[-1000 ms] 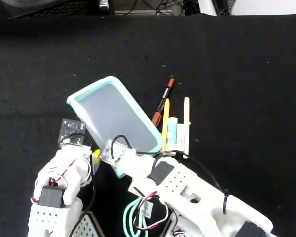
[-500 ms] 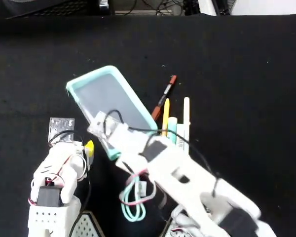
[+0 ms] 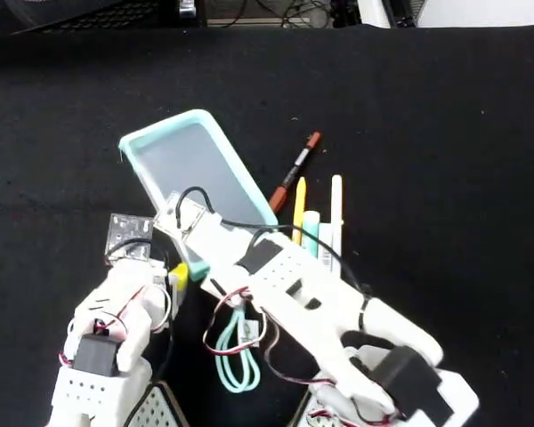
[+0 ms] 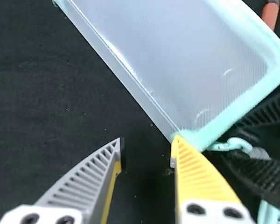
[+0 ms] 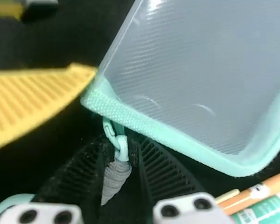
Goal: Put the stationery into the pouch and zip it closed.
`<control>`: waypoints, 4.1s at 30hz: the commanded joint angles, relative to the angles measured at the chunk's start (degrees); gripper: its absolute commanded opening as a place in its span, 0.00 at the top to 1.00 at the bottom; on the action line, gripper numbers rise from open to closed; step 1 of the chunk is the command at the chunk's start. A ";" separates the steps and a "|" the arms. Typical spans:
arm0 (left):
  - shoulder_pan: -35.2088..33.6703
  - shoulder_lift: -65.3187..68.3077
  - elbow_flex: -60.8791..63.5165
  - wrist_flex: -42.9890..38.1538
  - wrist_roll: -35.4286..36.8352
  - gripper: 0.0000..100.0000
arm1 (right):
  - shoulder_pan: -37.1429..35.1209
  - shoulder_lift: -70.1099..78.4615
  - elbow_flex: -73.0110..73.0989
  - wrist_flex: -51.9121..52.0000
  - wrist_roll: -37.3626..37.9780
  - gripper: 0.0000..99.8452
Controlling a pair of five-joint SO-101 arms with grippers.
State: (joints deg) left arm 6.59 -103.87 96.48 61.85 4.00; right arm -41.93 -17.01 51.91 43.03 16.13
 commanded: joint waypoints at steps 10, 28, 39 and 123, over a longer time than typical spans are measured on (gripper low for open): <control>0.75 -0.35 0.84 -0.18 2.81 0.78 | 1.05 -7.52 0.04 -0.97 -4.04 0.99; 2.86 -0.35 0.84 0.26 3.16 0.78 | 6.15 -7.60 -0.13 2.11 -3.69 0.99; 7.16 -0.18 0.84 -3.43 2.90 0.78 | 6.07 -7.69 -0.40 2.37 -3.69 0.99; -4.70 40.35 -1.71 -44.22 1.67 0.97 | -4.04 5.67 -2.51 1.67 -5.71 0.77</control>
State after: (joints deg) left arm 1.93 -63.16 95.25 18.33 5.85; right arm -45.19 -16.04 53.49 44.97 10.77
